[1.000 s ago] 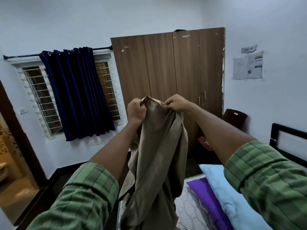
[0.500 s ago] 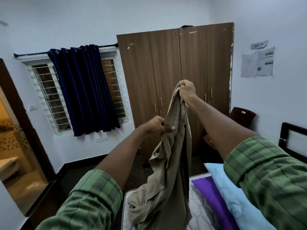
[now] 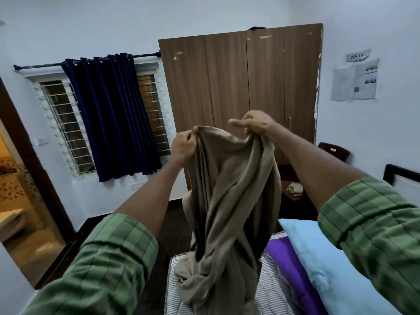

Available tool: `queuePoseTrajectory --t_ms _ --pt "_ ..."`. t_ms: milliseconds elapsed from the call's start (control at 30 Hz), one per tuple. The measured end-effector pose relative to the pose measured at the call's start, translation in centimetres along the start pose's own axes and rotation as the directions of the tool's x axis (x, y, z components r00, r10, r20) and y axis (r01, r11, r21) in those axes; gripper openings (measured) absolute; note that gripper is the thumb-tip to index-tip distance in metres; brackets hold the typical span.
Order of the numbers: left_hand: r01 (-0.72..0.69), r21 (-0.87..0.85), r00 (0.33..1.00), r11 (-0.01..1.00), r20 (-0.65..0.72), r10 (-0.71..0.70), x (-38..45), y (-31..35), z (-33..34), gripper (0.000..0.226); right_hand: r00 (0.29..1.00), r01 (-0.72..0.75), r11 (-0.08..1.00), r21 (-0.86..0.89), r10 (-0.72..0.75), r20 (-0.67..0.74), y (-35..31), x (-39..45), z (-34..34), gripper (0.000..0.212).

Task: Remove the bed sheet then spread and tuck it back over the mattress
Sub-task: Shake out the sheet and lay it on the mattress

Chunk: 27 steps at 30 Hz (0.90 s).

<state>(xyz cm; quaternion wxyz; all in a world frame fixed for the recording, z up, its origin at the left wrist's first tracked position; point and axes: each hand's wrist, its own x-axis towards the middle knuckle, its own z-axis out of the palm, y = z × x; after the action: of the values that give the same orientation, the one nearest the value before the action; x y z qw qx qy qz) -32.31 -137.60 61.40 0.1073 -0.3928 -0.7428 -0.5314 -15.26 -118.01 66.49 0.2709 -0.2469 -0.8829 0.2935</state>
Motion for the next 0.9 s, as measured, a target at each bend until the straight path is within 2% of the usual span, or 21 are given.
queuePoseTrajectory --t_ms 33,67,100,200,300,433,500,633,733,833,900 --pt "-0.041 -0.014 0.999 0.999 0.024 0.041 0.5 1.0 0.2 0.052 0.98 0.051 0.998 -0.044 -0.042 0.193 -1.2 -0.4 1.0 0.079" --pt "-0.071 -0.031 0.996 0.997 0.046 0.072 0.9 1.9 0.6 0.054 0.943 0.092 0.995 -0.04 -0.074 0.324 -2.3 -0.6 2.1 0.08" --pt "-0.094 -0.045 0.994 0.995 0.058 0.097 1.4 2.7 1.2 0.058 0.92 0.111 0.994 0.01 -0.107 0.377 -3.1 -0.7 3.2 0.07" --pt "-0.148 0.022 0.988 0.989 0.057 0.147 2.5 3.8 1.8 0.07 0.937 0.129 0.965 0.23 -0.194 0.292 -3.5 0.2 5.3 0.024" --pt "-0.203 0.172 0.976 0.964 0.112 0.185 3.1 2.1 0.2 0.06 0.939 0.14 0.964 0.227 -0.203 0.279 -3.3 0.6 5.0 0.005" --pt "-0.314 0.235 0.934 0.92 0.249 0.255 2.8 0.3 -0.5 0.043 0.935 0.145 0.981 0.125 -0.178 0.308 -3.4 0.7 5.1 0.019" --pt "-0.375 0.289 0.91 0.881 0.298 0.29 2.7 0.1 -0.6 0.044 0.928 0.145 0.987 0.062 -0.158 0.339 -3.4 0.8 5.1 0.026" --pt "-0.464 0.321 0.867 0.825 0.353 0.351 2.2 -0.2 -1.3 0.041 0.937 0.153 0.988 0.031 -0.155 0.312 -2.7 1.3 4.9 0.023" --pt "-0.417 0.369 0.887 0.83 0.366 0.283 1.6 -0.6 -1.0 0.03 0.948 0.162 0.987 0.013 -0.159 0.277 -2.1 2.0 4.5 0.02" --pt "-0.312 0.511 0.883 0.801 0.467 0.046 0.0 -0.8 0.2 0.021 0.947 0.17 0.985 0.016 -0.168 0.275 -2.0 2.1 3.9 0.022" --pt "-0.293 0.59 0.884 0.752 0.467 -0.021 -1.4 -1.3 1.5 0.021 0.952 0.187 0.981 0.055 -0.195 0.235 -2.3 1.9 3.9 0.028"
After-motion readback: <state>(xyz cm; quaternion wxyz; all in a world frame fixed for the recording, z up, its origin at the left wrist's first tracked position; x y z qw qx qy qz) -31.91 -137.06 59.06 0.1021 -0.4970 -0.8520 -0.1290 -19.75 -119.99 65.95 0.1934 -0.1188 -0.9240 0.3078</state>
